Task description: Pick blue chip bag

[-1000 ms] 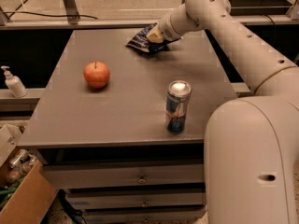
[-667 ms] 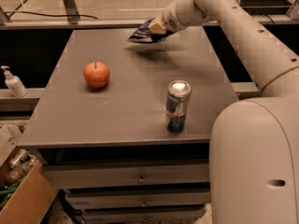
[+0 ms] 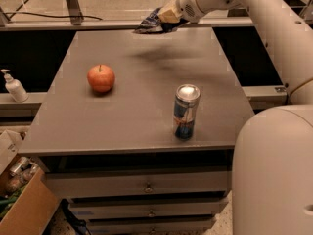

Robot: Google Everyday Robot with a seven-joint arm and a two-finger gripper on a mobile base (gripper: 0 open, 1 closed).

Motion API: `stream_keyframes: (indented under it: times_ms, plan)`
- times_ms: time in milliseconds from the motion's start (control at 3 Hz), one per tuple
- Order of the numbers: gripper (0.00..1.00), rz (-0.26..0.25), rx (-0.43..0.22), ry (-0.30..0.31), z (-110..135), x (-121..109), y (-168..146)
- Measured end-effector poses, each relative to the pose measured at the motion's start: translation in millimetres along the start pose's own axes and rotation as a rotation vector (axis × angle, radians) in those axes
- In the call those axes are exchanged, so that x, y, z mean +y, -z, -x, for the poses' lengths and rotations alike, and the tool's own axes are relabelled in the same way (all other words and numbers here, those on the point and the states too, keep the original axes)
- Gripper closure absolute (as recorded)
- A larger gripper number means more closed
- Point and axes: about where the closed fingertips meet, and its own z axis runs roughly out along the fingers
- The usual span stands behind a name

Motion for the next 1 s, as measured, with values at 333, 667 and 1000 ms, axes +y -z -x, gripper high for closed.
stream_keyframes:
  times_ms: [333,667,1000]
  plan:
    - [1.00,0.034,-0.020,0.002,5.1,9.2,18.0]
    - [1.00,0.103,-0.048,-0.013,6.8,21.4,30.3]
    - [1.00,0.103,-0.048,-0.013,6.8,21.5,30.1]
